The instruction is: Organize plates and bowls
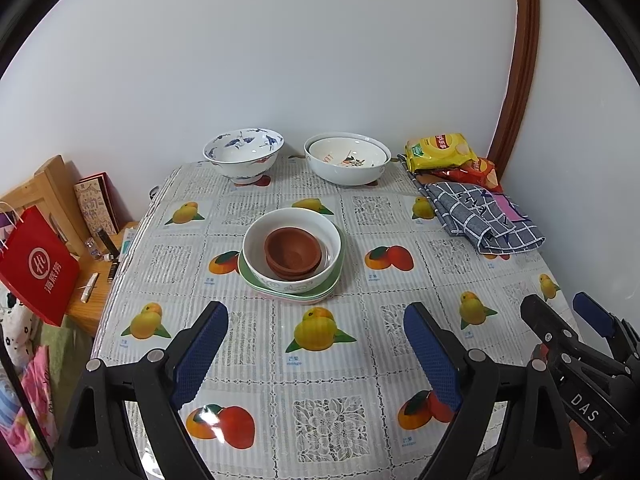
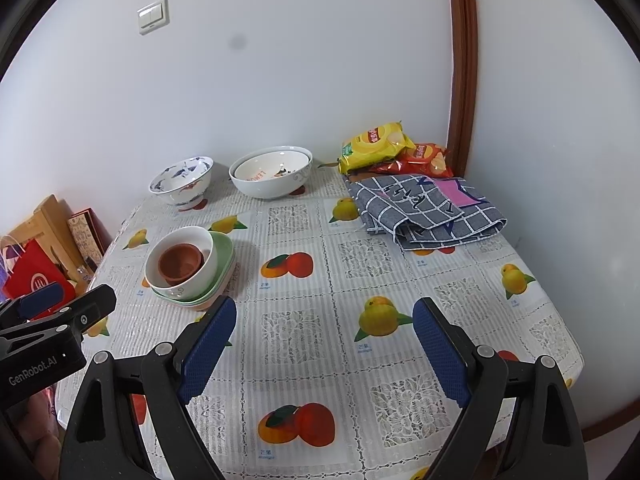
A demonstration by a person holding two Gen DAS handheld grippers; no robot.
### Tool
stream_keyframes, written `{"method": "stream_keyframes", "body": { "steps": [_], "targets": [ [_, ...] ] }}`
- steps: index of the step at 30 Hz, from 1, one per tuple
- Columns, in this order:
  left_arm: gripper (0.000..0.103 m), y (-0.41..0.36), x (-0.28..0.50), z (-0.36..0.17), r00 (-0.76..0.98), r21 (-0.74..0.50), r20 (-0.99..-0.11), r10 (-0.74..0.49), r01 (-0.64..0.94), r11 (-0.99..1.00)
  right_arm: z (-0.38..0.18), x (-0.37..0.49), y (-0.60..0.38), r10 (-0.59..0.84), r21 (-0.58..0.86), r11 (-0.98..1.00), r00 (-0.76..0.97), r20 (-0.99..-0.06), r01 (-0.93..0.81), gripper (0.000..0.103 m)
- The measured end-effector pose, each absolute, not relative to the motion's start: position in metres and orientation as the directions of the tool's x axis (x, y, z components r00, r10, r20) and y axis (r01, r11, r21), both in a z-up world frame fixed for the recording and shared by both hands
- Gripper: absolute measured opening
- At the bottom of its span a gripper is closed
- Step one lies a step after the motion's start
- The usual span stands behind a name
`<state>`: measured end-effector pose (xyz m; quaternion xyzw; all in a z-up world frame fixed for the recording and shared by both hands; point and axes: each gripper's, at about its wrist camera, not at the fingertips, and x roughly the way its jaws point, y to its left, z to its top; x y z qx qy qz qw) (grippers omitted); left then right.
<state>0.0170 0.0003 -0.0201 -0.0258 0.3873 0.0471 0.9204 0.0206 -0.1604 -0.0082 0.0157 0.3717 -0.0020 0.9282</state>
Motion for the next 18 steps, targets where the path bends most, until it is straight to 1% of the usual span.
{"method": "stream_keyframes", "body": {
  "steps": [18],
  "targets": [
    [0.089, 0.0013, 0.0213, -0.0243, 0.698, -0.021, -0.714, 0.058, -0.104, 0.994, -0.0071, 0.0197, -0.1566, 0.009, 0.025, 1.000, 0.734, -0.679, 0.010, 0.089]
  ]
}}
